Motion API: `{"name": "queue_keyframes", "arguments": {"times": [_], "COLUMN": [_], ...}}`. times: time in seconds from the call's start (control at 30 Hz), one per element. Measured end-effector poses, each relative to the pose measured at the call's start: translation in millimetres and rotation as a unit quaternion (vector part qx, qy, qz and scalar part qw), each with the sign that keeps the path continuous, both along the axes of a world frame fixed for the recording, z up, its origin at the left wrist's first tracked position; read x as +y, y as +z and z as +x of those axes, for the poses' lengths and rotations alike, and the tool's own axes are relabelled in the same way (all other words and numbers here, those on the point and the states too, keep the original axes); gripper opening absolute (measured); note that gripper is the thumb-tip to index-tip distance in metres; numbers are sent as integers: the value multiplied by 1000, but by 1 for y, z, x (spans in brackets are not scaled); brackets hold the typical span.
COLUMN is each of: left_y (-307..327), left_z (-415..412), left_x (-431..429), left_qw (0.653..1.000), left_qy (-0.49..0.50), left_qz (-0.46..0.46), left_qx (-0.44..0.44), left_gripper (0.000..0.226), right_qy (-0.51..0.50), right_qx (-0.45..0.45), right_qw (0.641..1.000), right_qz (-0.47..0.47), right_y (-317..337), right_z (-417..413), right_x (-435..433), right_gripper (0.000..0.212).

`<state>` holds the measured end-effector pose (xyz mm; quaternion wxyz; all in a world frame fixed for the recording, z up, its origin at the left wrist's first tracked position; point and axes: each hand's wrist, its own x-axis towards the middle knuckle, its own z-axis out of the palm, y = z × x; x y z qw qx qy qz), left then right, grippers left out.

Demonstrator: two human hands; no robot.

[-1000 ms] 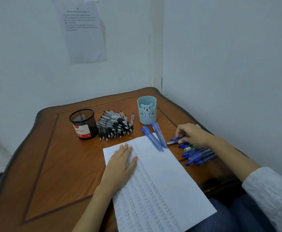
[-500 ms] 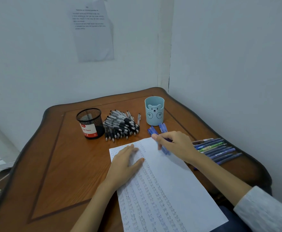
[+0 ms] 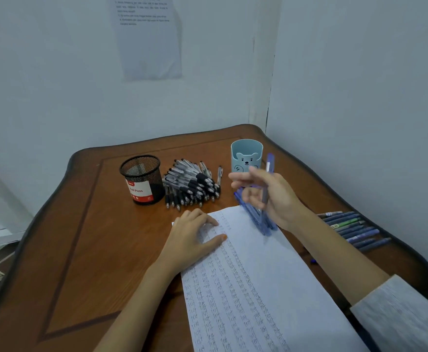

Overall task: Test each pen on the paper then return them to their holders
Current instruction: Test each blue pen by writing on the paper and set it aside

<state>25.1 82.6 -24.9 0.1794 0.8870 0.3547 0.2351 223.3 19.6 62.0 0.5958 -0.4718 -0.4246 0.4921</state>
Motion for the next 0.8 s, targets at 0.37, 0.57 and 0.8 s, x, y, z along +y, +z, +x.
{"name": "queue_keyframes", "arguments": {"times": [0.37, 0.57, 0.8], "left_y": [-7, -6, -6], "left_z": [-2, -2, -2], "left_x": [7, 7, 7], "left_qw": [998, 999, 999], "left_qy": [-5, -8, -7], "left_qz": [-17, -21, -17], "left_qx": [-55, -44, -32], "left_gripper": [48, 50, 50], "right_qy": [-85, -132, -118], "right_qx": [-34, -227, -211], "right_qw": [992, 964, 970], "right_qz": [-87, -36, -6], "right_y": [-52, -60, -65], "right_z": [-16, -23, -27], "right_x": [20, 22, 12], "right_gripper": [32, 27, 40]}}
